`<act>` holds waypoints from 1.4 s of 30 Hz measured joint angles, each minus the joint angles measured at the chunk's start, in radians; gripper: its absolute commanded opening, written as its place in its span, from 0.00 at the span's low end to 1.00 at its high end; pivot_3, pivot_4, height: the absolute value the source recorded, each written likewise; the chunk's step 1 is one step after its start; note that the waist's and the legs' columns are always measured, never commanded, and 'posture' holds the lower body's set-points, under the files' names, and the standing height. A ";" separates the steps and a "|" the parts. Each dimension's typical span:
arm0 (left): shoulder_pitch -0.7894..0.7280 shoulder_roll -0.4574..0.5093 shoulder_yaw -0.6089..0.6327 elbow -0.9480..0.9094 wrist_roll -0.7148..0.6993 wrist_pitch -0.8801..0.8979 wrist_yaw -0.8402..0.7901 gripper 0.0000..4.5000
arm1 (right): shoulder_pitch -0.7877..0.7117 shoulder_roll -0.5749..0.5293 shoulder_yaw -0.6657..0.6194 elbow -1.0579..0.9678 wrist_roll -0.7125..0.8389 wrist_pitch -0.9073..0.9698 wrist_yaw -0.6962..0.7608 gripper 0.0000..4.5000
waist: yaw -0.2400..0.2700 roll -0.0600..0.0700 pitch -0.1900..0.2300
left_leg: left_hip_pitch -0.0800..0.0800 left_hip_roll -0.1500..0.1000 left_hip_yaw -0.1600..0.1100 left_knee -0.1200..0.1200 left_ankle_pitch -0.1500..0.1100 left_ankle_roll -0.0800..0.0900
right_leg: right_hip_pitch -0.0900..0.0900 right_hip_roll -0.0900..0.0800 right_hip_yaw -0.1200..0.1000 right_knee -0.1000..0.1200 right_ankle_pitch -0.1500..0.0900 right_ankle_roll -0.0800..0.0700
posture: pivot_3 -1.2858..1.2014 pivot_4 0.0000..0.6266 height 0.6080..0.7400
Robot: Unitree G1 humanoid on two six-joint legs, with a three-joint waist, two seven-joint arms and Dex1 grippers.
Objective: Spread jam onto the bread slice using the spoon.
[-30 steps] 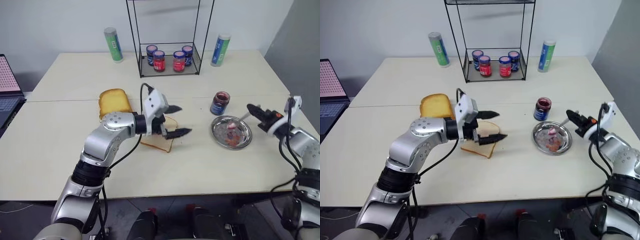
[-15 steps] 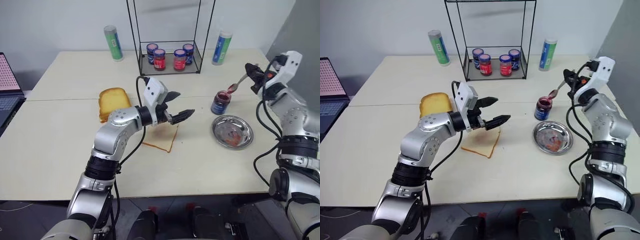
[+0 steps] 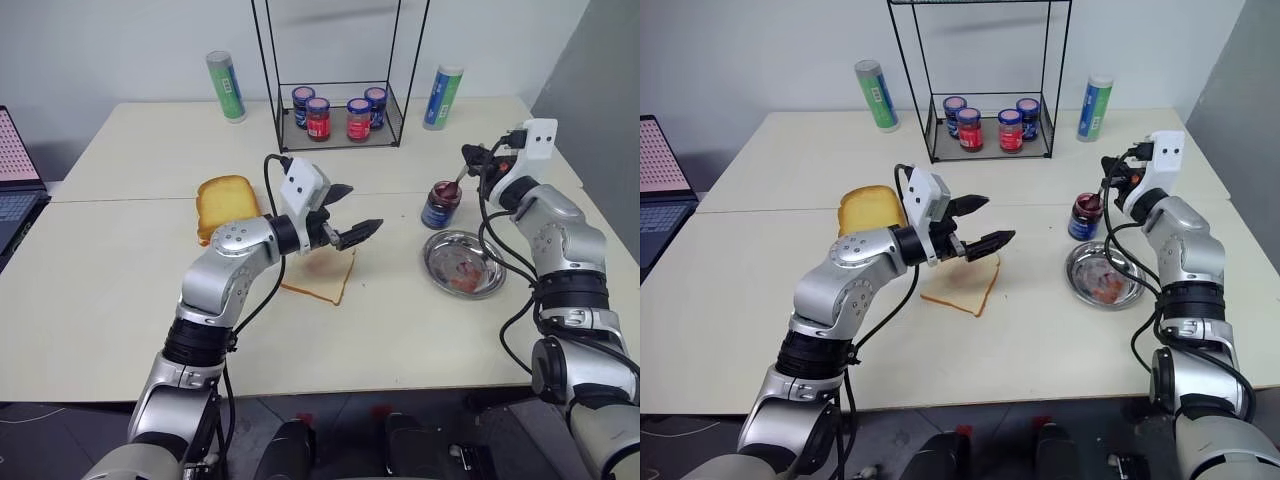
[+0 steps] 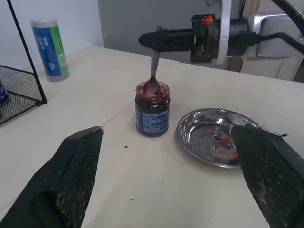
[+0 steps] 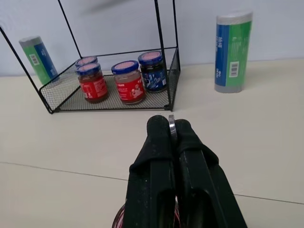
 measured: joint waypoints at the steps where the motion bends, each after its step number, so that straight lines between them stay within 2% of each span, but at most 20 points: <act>1: 0.001 0.000 0.000 0.000 0.000 0.004 0.002 1.00 | 0.000 0.002 0.000 0.001 0.000 0.000 0.001 0.01 | 0.000 0.000 0.000 | 0.000 0.000 0.000 0.000 0.000 0.000 | 0.000 0.000 0.000 0.000 0.000 0.000 | 0.52 0.24 1.00; 24: 0.000 0.000 0.000 0.000 0.000 0.008 0.006 1.00 | 0.000 0.059 -0.140 -0.050 0.142 0.151 -0.072 0.01 | 0.000 0.000 0.000 | 0.000 0.000 0.000 0.000 0.000 0.000 | 0.000 0.000 0.000 0.000 0.000 0.000 | 0.52 0.24 1.00; 42: 0.000 0.002 0.000 0.001 0.001 0.007 -0.003 1.00 | 0.000 0.054 -0.164 -0.049 0.152 0.158 -0.112 0.01 | 0.000 0.000 0.000 | 0.000 0.000 0.000 0.000 0.000 0.000 | 0.000 0.000 0.000 0.000 0.000 0.000 | 0.52 0.24 1.00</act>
